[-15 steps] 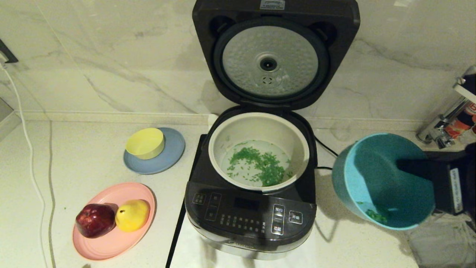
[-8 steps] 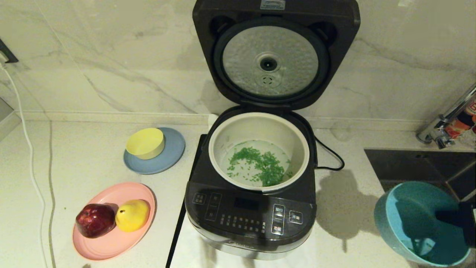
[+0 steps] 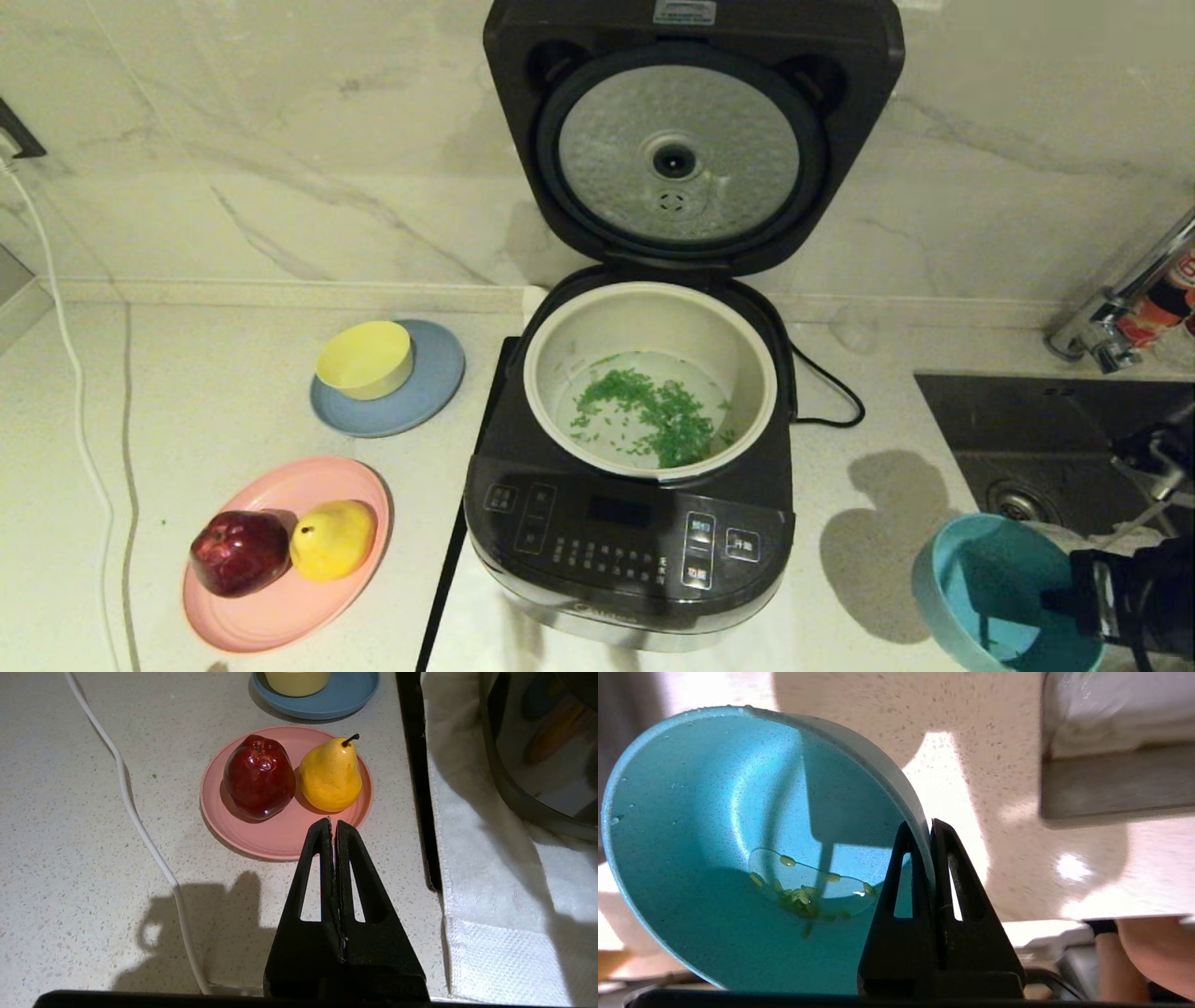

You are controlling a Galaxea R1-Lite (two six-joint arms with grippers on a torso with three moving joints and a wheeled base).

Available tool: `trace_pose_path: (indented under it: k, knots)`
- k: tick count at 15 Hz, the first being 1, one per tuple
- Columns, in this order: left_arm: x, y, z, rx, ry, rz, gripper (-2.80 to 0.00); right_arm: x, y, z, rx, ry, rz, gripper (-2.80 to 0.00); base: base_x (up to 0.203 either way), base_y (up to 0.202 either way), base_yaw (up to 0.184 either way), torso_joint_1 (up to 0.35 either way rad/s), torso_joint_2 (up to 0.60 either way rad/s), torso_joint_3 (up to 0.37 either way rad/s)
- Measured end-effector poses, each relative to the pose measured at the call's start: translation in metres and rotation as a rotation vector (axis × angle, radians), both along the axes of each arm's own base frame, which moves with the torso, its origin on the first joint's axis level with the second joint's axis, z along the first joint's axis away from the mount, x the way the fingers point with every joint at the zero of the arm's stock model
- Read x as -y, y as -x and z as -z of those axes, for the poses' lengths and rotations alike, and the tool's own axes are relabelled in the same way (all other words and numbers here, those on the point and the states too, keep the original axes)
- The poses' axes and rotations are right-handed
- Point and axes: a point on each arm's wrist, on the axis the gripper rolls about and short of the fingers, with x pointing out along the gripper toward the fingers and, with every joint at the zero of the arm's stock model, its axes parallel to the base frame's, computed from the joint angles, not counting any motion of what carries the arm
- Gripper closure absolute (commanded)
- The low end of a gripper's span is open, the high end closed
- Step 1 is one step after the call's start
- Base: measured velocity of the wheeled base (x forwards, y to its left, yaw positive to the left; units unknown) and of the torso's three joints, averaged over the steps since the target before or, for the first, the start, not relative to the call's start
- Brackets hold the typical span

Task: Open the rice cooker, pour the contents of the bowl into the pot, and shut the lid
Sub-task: Place the bowl on the table

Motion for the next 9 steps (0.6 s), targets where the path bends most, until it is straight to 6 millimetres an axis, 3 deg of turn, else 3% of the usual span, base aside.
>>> trace_pose_path:
  k: [4, 9]
  knots:
    - [0.000, 0.000, 0.000, 0.000, 0.000, 0.000, 0.00, 0.009, -0.036, 0.040, -0.002, -0.017, 0.074, 0.00, 0.000, 0.000, 0.000, 0.000, 0.00, 0.000]
    - [0.000, 0.000, 0.000, 0.000, 0.000, 0.000, 0.00, 0.011, -0.057, 0.064, -0.049, -0.012, 0.093, 0.00, 0.000, 0.000, 0.000, 0.000, 0.00, 0.000]
